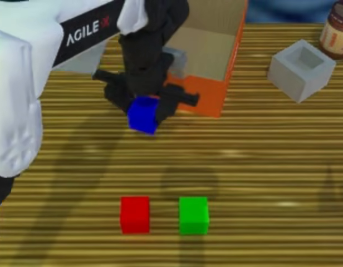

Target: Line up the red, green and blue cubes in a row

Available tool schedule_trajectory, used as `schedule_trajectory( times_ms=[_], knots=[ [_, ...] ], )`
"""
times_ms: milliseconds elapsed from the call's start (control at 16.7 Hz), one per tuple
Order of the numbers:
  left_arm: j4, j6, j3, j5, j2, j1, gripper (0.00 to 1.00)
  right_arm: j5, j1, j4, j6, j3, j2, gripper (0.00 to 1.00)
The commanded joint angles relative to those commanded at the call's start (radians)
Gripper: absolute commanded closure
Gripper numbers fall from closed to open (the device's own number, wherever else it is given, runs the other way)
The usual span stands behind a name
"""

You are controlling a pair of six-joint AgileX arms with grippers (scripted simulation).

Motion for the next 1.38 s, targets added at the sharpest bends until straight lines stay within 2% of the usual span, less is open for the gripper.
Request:
schedule_trajectory(
  times_ms=[480, 660, 840, 1140, 1380],
  knots=[
    [-0.049, -0.621, 0.021, 0.000, -0.003, -0.321, 1.00, 0.000, 0.000, 0.000, 0.000, 0.000, 0.000, 0.00],
    [-0.053, -0.771, 0.023, -0.002, -0.020, -0.414, 1.00, 0.000, 0.000, 0.000, 0.000, 0.000, 0.000, 0.00],
    [-0.050, -0.825, 0.022, -0.004, -0.033, -0.452, 1.00, 0.000, 0.000, 0.000, 0.000, 0.000, 0.000, 0.00],
    [-0.046, -0.822, 0.018, -0.003, -0.029, -0.448, 1.00, 0.000, 0.000, 0.000, 0.000, 0.000, 0.000, 0.00],
    [0.058, -0.825, -0.071, -0.003, -0.016, -0.446, 1.00, 0.000, 0.000, 0.000, 0.000, 0.000, 0.000, 0.00]
  ],
)
